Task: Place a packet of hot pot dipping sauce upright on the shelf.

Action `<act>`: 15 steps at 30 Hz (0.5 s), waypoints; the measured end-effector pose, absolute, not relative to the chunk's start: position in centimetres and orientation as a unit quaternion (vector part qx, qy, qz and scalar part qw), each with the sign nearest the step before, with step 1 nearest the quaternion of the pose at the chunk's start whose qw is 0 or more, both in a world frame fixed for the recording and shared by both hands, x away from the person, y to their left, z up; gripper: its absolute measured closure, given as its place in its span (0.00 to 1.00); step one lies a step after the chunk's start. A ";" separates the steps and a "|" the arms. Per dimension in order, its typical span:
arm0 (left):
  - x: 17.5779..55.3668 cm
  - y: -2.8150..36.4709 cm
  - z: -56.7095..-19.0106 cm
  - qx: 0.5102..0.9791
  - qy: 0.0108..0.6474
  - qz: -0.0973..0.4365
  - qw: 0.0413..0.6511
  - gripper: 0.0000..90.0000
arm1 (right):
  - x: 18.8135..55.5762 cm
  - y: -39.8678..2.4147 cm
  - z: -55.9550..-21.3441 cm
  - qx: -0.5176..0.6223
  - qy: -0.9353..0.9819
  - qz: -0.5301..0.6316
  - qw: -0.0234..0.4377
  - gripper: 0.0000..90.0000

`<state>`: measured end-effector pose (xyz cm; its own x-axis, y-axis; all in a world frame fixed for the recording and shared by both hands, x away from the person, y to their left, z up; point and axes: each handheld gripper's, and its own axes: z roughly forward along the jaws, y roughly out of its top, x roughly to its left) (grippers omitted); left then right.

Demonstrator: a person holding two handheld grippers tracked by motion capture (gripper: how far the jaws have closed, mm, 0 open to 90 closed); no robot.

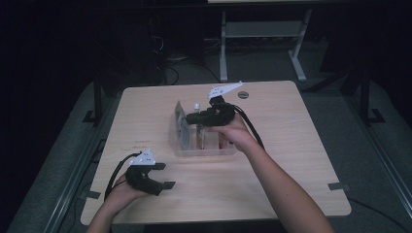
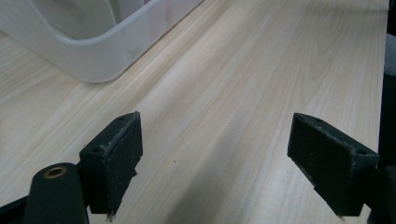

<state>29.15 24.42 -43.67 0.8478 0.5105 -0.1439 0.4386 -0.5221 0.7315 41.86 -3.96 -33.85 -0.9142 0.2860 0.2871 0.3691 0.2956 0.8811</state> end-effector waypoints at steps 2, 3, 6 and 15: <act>29.2 24.4 -43.7 0.871 0.272 0.045 0.406 0.20 | 41.7 -4.1 -33.6 -0.202 -0.805 -0.557 0.034 0.87; 29.2 24.4 -43.7 0.871 0.271 0.045 0.406 0.20 | 41.6 -4.2 -33.4 -0.200 -0.806 -0.557 0.033 0.85; 29.2 24.4 -43.7 0.871 0.272 0.046 0.407 0.20 | 41.3 -4.5 -33.0 -0.196 -0.809 -0.553 0.025 0.81; 29.3 24.5 -43.5 0.871 0.273 0.047 0.407 0.20 | 39.7 -5.5 -31.8 -0.199 -0.826 -0.528 -0.011 0.61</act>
